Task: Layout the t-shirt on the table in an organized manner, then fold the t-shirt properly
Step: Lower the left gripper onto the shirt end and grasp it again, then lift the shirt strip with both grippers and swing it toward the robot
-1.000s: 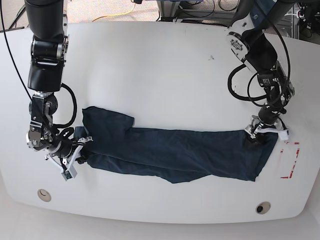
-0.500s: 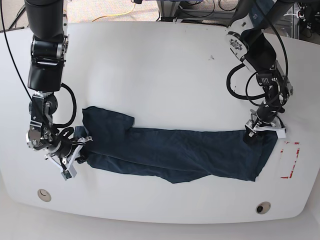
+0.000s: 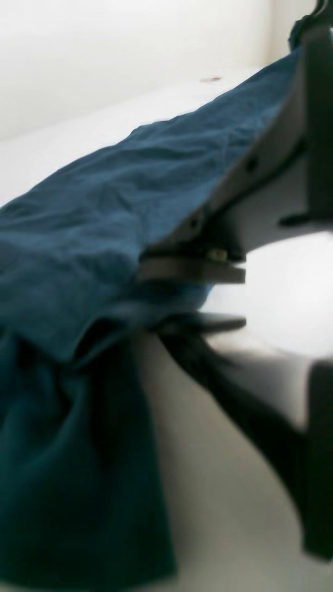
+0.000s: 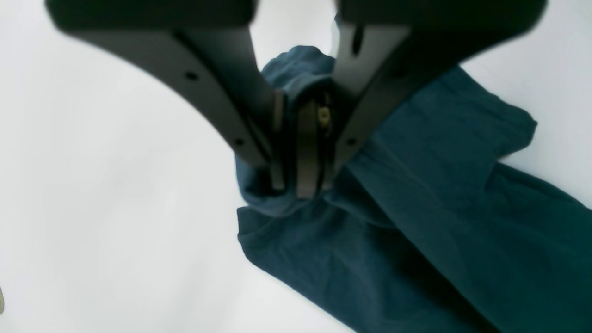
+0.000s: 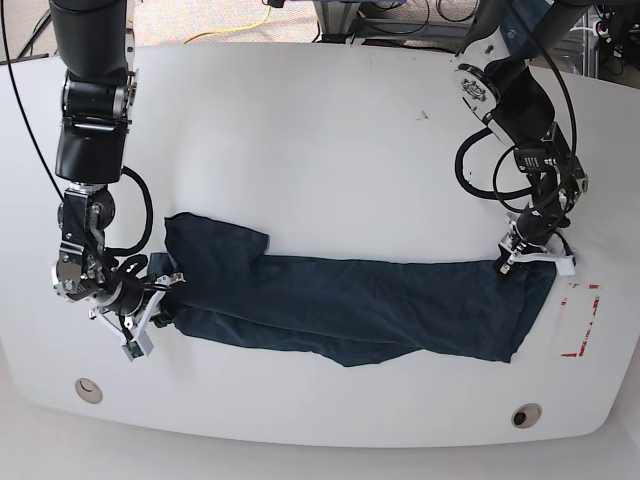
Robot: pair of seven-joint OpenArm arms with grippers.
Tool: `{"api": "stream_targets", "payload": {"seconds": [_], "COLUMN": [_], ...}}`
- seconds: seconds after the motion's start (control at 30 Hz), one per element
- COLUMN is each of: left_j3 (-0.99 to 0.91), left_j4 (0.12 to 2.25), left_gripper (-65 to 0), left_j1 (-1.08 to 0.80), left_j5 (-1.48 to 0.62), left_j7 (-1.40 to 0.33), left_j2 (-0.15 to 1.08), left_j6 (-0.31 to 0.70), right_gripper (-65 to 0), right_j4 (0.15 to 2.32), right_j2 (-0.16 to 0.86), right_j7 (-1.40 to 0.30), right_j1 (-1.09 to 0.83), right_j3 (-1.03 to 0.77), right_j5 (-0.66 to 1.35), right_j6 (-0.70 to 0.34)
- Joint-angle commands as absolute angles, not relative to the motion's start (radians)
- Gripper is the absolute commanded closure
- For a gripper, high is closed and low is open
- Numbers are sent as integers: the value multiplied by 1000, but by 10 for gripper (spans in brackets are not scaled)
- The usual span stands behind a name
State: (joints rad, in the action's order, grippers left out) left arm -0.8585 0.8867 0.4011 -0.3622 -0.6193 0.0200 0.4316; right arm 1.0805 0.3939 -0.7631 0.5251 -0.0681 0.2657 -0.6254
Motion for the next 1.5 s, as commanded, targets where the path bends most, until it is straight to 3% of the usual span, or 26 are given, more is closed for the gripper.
{"api": "stream_targets", "payload": {"seconds": [0.0,0.4,0.9,1.47], "left_j3": [-857,-855,-680,-438], "left_j4": [897,908,1331,1721], "left_gripper": [0,0,0,0], "left_j1": [430,438,403,440], "left_j5": [-372,-378,-463,-463], "left_j7": [-610,-616,-809,-885], "left_j2": [30,59,62,180], "left_j6": [432,433,433,433], "right_gripper": [-2,-2,-2,0], "right_j4": [1102,1102,1405,1673], "right_j2": [410,410,397,384], "right_j7": [-743,-743,-895,-1020], "right_j1": [559,558,518,519], "right_j3": [-76,-76,-179,-257], "right_j5": [275,275,277,275], "right_j6": [-624,-624,-624,-624]}}
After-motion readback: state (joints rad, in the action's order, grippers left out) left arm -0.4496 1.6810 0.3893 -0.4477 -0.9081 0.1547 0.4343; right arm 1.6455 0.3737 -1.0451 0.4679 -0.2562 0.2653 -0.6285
